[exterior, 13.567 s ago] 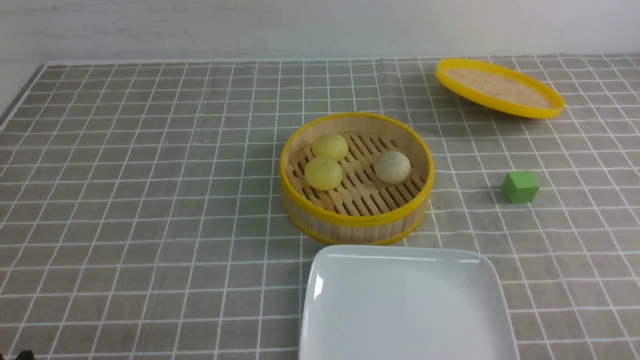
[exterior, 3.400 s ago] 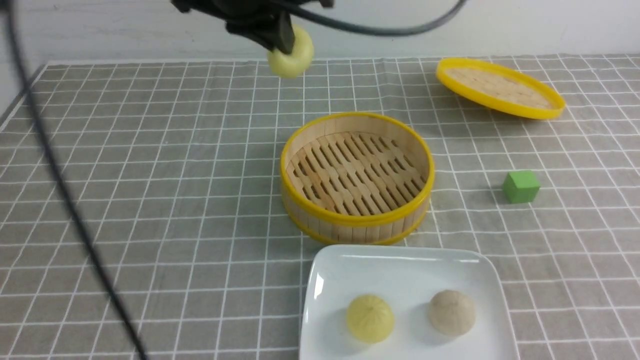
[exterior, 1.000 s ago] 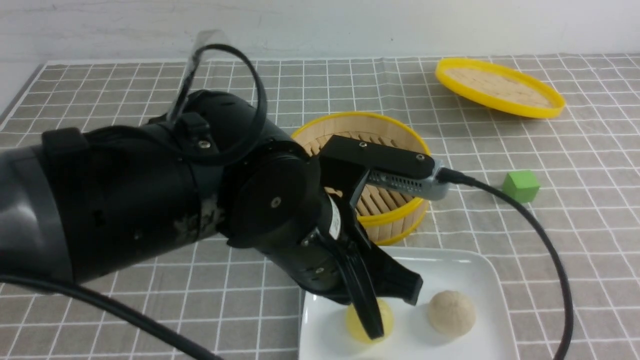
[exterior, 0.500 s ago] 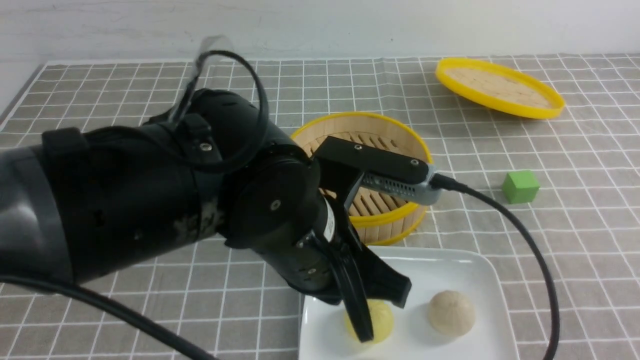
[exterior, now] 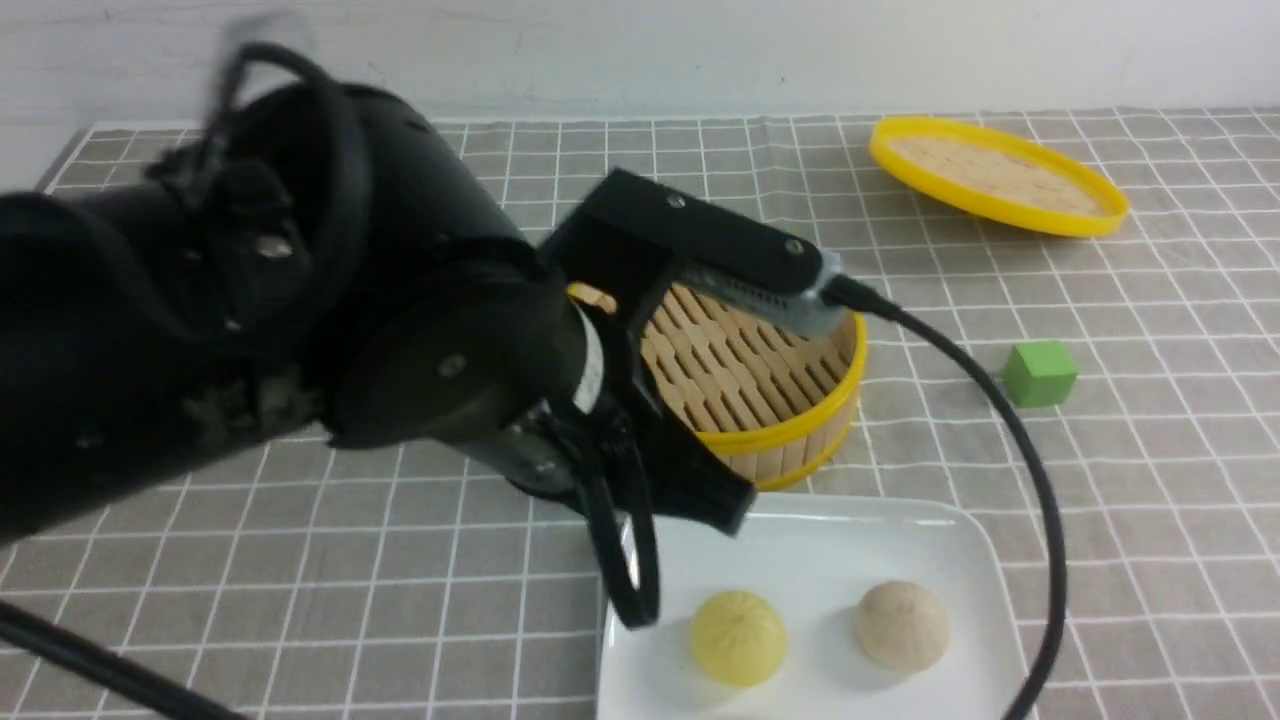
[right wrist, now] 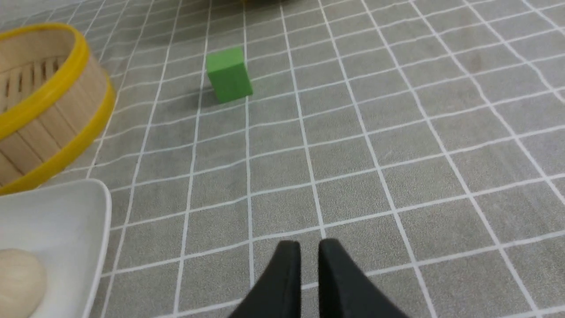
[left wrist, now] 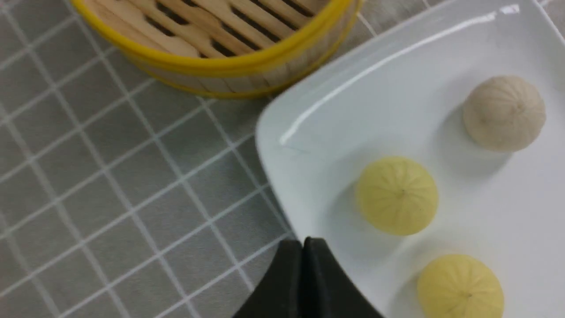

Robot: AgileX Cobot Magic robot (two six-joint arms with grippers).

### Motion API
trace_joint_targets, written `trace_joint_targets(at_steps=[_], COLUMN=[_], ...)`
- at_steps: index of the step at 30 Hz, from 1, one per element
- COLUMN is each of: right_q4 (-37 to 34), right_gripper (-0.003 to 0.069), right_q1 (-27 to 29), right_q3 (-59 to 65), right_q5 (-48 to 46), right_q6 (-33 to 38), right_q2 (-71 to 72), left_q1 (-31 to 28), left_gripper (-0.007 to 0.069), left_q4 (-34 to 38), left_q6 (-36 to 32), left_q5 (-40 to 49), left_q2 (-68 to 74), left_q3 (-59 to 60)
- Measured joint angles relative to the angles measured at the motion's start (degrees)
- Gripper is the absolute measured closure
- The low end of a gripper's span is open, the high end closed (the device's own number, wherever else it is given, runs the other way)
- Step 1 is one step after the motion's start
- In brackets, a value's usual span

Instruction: Put the steamed buns into the plate on the grey tablecloth.

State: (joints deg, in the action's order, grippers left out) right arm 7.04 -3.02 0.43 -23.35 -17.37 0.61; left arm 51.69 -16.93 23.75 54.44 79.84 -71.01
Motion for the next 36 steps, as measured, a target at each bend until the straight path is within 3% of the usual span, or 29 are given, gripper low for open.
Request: trace_joint_targets(at_steps=[2, 8, 11, 17, 24, 36], right_q4=[0.0, 0.0, -0.1, -0.3, -5.2, -6.5], right_gripper=[0.0571, 0.0564, 0.056, 0.0556, 0.0552, 0.0538], right_q1=[0.7, 4.3, 5.0, 5.1, 5.1, 5.1], right_q3=[0.1, 0.2, 0.2, 0.2, 0.2, 0.2], right_q5=[0.5, 0.8, 0.8, 0.8, 0.8, 0.8], right_q6=[0.0, 0.0, 0.0, 0.0, 0.0, 0.0], right_q2=[0.0, 0.0, 0.0, 0.0, 0.0, 0.0], left_q1=[-1.1, -12.2, -19.3, -26.5, -27.4, -27.4], left_gripper=[0.0614, 0.0613, 0.0613, 0.0613, 0.0612, 0.0608], left_q4=[-1.4, -6.3, -6.3, -2.6, 2.9, 4.5], left_q6=[-0.1, -2.3, -4.4, -7.7, -9.0, -9.1], left_q5=[3.3, 15.3, 16.3, 15.8, 7.4, 6.1], left_q2=[-1.3, -7.5, -11.1, -19.7, -28.2, -29.5], left_q3=[-1.6, -3.4, -1.5, 8.4, 19.6, 23.0])
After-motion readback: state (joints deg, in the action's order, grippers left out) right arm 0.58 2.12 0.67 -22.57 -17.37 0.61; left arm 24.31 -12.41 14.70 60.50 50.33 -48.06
